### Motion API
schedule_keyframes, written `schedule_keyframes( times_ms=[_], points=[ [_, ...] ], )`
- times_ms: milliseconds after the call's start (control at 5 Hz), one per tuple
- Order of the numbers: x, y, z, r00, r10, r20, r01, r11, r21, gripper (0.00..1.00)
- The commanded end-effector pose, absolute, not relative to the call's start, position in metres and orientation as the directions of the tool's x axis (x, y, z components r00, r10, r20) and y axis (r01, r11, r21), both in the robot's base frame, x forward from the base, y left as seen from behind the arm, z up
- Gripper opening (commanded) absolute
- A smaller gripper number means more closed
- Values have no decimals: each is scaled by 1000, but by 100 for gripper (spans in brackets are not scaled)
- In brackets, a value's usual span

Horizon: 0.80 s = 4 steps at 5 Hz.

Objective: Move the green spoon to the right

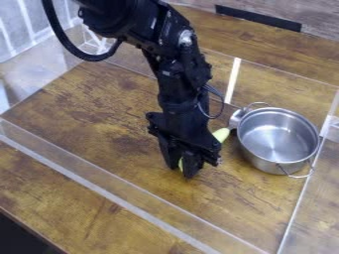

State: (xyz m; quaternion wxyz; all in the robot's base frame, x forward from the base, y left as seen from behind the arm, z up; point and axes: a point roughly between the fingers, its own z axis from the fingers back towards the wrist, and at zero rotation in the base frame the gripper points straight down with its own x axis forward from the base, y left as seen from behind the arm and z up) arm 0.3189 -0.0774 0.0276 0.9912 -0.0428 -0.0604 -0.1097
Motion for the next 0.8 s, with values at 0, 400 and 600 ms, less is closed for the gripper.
schedule_keyframes(
  times_ms=[0, 400, 600],
  points=[
    [328, -78, 55, 964, -202, 174, 216, 974, -68, 100],
    [342, -81, 88, 929, -292, 226, 310, 950, -47, 100],
    [347, -63, 118, 924, -240, 296, 260, 965, -30, 100]
  ],
)
